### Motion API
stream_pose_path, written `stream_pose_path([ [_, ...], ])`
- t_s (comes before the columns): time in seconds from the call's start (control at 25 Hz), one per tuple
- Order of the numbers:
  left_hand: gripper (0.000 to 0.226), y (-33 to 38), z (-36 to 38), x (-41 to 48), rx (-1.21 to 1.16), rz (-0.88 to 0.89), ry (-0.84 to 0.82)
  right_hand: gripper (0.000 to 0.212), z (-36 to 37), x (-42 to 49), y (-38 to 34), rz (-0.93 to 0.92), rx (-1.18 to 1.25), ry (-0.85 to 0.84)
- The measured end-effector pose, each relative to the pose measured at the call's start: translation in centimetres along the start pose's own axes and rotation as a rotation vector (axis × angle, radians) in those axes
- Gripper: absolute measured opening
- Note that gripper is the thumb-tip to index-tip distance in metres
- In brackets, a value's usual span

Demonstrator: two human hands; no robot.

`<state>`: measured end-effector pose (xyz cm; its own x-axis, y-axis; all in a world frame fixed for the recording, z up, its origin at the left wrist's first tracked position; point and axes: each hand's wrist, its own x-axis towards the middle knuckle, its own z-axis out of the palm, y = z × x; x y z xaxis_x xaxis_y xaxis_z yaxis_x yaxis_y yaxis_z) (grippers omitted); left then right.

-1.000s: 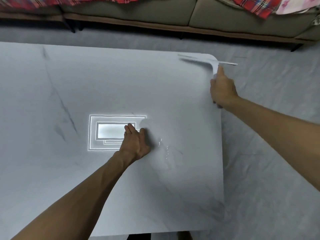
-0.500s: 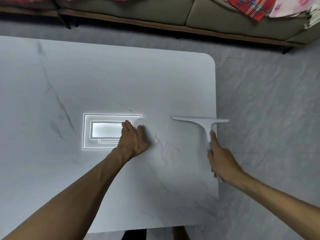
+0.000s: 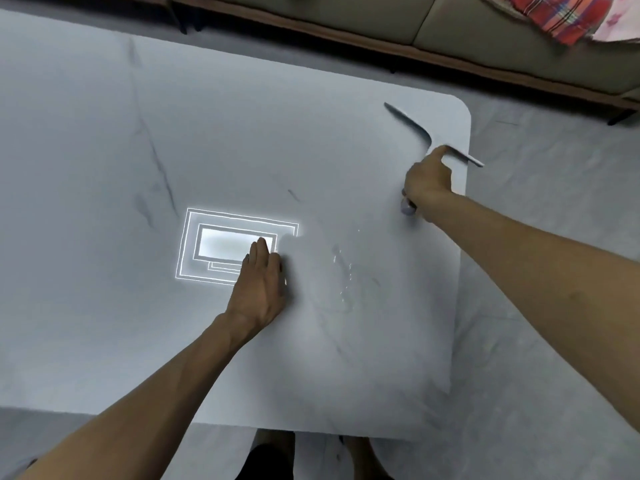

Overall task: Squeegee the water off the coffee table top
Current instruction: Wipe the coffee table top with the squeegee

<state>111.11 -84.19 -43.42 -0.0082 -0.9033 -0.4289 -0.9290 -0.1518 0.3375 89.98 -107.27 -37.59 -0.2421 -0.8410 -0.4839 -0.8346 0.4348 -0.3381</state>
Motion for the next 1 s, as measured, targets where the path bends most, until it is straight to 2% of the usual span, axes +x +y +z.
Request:
stream_pose_path([
  [0.12, 0.021, 0.6, 1.1, -2.0, 0.0, -0.032, 0.001, 0.071, 1.8, -3.4, 0.7, -0.168, -0.1, -0.131],
  [0.24, 0.025, 2.4, 1.5, -4.2, -0.041, -0.081, 0.015, 0.066, 2.3, -8.0, 6.1, -0.433, -0.304, -0.22],
  [0.44, 0.031, 6.4, 3.4, -7.7, -0.077, -0.178, -0.018, 0.063, -1.3, -10.1, 15.6, -0.59, -0.437, -0.237],
  [0.64, 0.032, 9.3, 5.1, -10.8, -0.126, -0.264, -0.028, 0.061, -5.9, -11.1, 23.7, -0.608, -0.53, -0.259],
  [0.76, 0.03, 10.5, 6.0, -12.3, -0.159, -0.309, -0.06, 0.059, -9.0, -11.7, 25.8, -0.61, -0.579, -0.27],
  [0.88, 0.023, 11.0, 6.6, -13.4, -0.198, -0.35, -0.003, 0.056, -10.4, -10.7, 23.7, -0.596, -0.502, -0.242],
  [1.0, 0.025, 10.0, 7.5, -14.1, -0.163, -0.439, 0.074, 0.048, -8.5, -8.0, 17.4, -0.45, -0.182, -0.211],
])
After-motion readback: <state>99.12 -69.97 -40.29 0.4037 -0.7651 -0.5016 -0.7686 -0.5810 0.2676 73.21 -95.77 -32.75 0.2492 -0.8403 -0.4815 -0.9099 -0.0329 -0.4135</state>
